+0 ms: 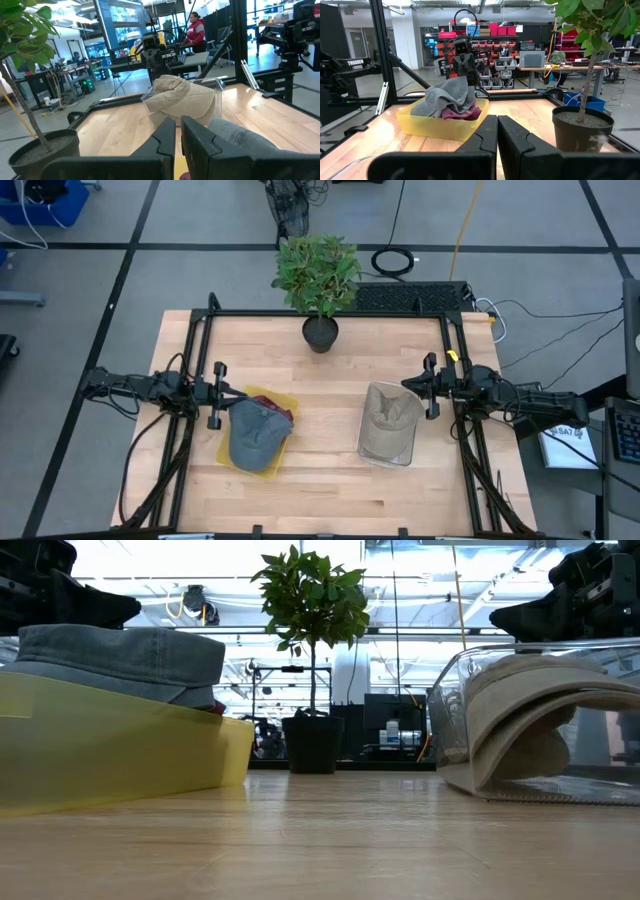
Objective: Pick & Place hat
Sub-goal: Return to Home Position
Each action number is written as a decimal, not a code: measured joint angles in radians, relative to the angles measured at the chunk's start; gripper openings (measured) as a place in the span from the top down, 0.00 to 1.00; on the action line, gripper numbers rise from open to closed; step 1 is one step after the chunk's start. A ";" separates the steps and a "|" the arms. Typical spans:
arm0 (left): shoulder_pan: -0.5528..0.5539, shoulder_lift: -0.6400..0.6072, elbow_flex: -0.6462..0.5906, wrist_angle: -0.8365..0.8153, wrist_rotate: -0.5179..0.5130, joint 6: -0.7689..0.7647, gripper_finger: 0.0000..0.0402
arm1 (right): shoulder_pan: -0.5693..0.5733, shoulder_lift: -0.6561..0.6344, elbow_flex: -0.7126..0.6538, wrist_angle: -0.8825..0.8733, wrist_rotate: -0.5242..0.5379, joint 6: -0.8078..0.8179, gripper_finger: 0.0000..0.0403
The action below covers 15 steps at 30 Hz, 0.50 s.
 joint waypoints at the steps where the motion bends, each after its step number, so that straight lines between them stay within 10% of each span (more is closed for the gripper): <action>1: 0.000 0.000 0.000 0.000 0.000 0.000 0.91 | 0.000 0.000 0.000 0.000 0.000 0.000 1.00; 15: 0.000 0.000 0.000 0.000 0.000 0.005 0.91 | 0.000 0.000 0.000 0.000 0.000 0.000 1.00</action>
